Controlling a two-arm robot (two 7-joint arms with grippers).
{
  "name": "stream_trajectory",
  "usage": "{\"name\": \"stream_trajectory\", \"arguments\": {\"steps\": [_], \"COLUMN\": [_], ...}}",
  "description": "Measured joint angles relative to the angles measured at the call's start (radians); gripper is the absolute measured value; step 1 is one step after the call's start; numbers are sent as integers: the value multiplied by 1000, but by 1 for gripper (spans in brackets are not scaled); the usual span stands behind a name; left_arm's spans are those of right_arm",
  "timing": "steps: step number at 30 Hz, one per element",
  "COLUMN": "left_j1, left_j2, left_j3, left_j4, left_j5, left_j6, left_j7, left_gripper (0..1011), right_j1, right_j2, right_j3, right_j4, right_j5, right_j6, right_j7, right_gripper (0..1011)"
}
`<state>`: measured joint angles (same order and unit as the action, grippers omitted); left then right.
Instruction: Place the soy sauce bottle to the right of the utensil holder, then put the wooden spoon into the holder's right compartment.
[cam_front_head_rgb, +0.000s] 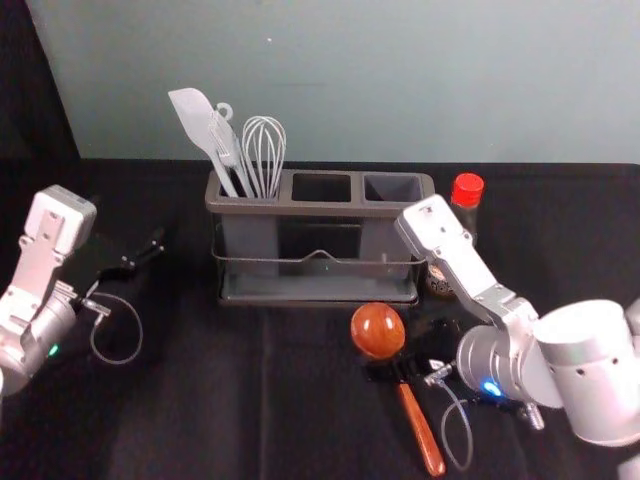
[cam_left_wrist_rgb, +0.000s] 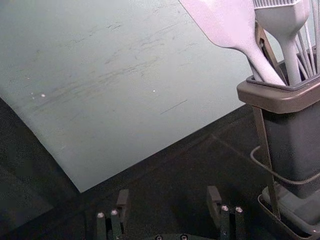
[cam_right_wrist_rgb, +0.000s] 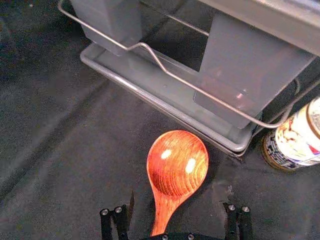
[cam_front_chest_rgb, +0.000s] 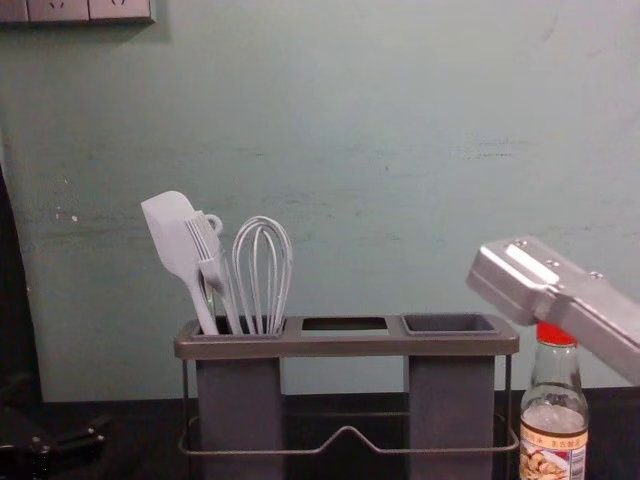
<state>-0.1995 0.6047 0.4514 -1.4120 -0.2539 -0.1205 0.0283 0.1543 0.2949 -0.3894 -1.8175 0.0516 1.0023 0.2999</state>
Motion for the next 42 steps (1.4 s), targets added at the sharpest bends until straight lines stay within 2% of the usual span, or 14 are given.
{"name": "stream_trajectory", "arguments": {"steps": [7, 16, 30, 42], "left_j1": [0, 0, 0, 0], "left_j2": [0, 0, 0, 0], "left_j3": [0, 0, 0, 0], "left_j4": [0, 0, 0, 0], "left_j5": [0, 0, 0, 0], "left_j6": [0, 0, 0, 0], "left_j7": [0, 0, 0, 0], "left_gripper": [1000, 1000, 1000, 1000], "right_j1": [32, 49, 74, 96], "right_j2": [-47, -86, -120, -138], "right_j3": [3, 16, 23, 13], "right_j4": [60, 103, 149, 178], "right_j5": [-15, -33, -61, -92], "right_j6": [26, 23, 11, 10], "right_j7": [-1, -6, 8, 22], "right_gripper": [1002, 1003, 1003, 1003]}}
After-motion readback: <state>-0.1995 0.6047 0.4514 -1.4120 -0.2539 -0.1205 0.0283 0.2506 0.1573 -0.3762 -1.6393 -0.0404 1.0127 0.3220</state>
